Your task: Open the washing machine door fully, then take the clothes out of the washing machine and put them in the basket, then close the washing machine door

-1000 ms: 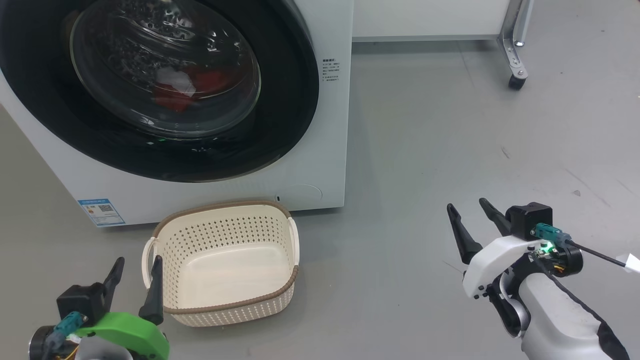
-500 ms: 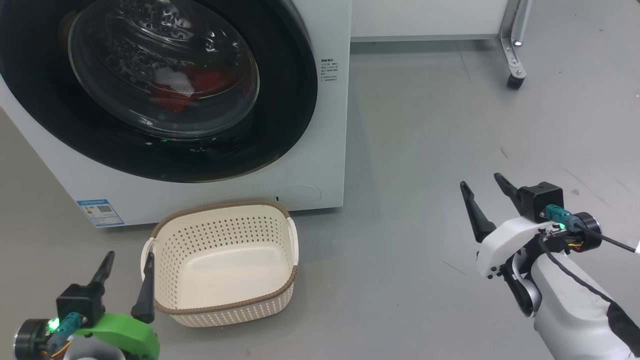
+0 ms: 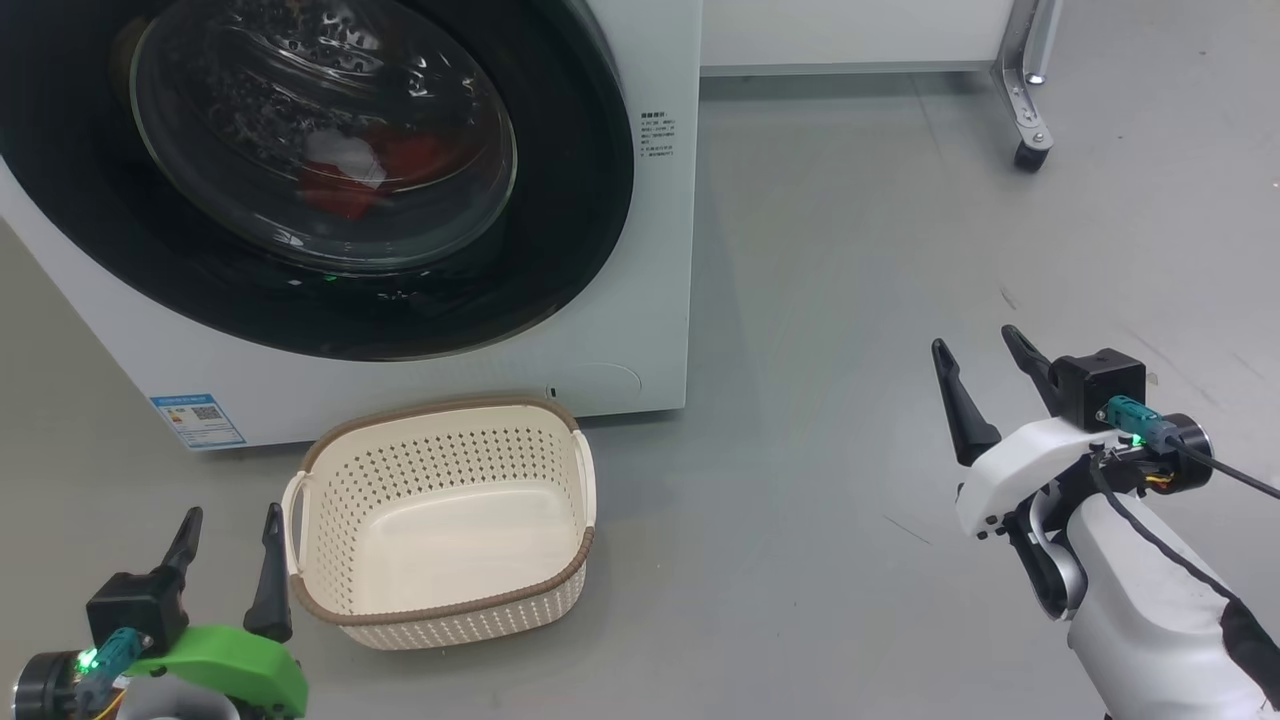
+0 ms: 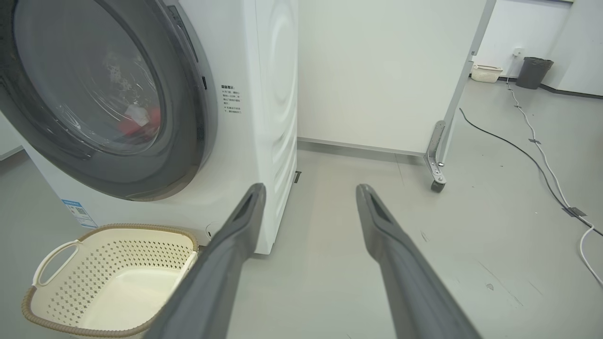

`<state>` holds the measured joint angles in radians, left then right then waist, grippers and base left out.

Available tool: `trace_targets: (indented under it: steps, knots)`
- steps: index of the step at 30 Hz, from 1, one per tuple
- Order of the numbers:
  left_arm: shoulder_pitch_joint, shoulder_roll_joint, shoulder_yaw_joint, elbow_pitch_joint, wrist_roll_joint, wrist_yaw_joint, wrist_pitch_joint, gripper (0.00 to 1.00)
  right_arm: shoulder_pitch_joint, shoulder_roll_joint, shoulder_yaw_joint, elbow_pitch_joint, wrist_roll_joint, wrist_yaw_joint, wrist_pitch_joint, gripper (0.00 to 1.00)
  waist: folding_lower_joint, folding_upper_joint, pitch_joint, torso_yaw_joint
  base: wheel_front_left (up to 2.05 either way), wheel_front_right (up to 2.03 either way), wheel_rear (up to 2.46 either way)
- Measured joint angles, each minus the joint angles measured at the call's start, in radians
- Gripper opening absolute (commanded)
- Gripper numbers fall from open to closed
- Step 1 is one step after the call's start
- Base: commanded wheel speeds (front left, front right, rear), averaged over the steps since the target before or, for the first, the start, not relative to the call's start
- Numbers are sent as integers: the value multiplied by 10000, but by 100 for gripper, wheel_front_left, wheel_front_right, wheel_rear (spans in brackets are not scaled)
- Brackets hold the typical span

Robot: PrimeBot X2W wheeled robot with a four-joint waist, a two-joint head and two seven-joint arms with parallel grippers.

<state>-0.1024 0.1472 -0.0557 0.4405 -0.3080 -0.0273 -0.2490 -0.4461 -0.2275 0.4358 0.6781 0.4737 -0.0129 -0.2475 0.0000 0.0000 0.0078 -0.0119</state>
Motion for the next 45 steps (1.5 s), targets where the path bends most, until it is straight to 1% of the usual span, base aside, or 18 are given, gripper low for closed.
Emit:
trace_targets:
  steps: [5,6,7,8,9,11,15,21,27,28,30,31,32,37,41,43,45]
  knots:
    - [0,-54,96,6,0,-105,0,100,0,21,-123,-136,-15,12,0,100,0,0,32,19,0,0,0]
    - [0,-56,107,6,0,-132,0,100,0,27,-157,-176,-15,12,-2,91,0,0,41,24,0,0,0]
    - [0,-59,125,8,2,-134,0,100,0,35,-182,-207,-15,12,-2,73,0,0,50,28,0,0,0]
    - [0,-61,146,8,2,-142,0,100,3,56,-230,-249,-13,13,-2,26,0,0,61,32,0,0,0]
    - [0,-63,151,8,4,-165,0,100,3,79,-299,-318,-13,13,0,0,0,0,73,35,0,0,0]
    - [0,-63,117,6,52,-299,0,100,1,104,-435,-470,-10,13,-2,0,0,0,116,43,0,0,0]
    - [0,-73,117,-35,198,-408,0,100,-48,190,-982,-855,199,15,-2,0,0,0,312,57,0,0,0]
    - [-2,-119,153,-153,207,-518,-2,100,-494,525,-1743,-1348,815,151,-2,0,0,0,699,99,0,0,0]
    - [-136,-169,169,-316,207,-663,-2,100,-762,1030,-3055,-1639,2224,481,-17,0,0,0,1139,198,0,0,0]
    - [-204,-178,169,-345,207,-673,-2,100,-831,1085,-3164,-1661,2406,518,-19,0,0,0,1223,223,0,0,0]
    - [-326,-190,176,-401,205,-700,-2,100,-993,1206,-3419,-1707,2790,732,-58,0,0,0,1395,276,0,0,0]
    - [-383,-207,190,-443,203,-752,-2,100,-1088,1208,-3432,-1699,2878,742,-58,0,0,0,1490,305,0,0,0]
    - [-435,-224,196,-477,203,-759,-2,100,-1181,1252,-3524,-1699,3024,832,-58,0,0,0,1587,335,0,0,0]
    - [-731,-349,184,-686,176,-851,-2,100,-1710,1603,-4190,-1678,4730,1085,-13,0,0,0,2138,511,0,0,0]
    - [-970,-374,157,-794,161,-903,-2,100,-2323,1624,-4437,-1666,5636,1089,397,0,0,0,2623,683,0,0,0]
    - [-1099,-420,125,-861,88,-926,-2,100,-2707,1613,-4466,-1668,5919,1160,683,0,1,0,2876,783,0,0,0]
    - [-1269,-462,61,-941,71,-928,-4,100,-3172,1607,-4475,-1668,6174,1162,1014,0,0,0,3131,889,0,0,0]
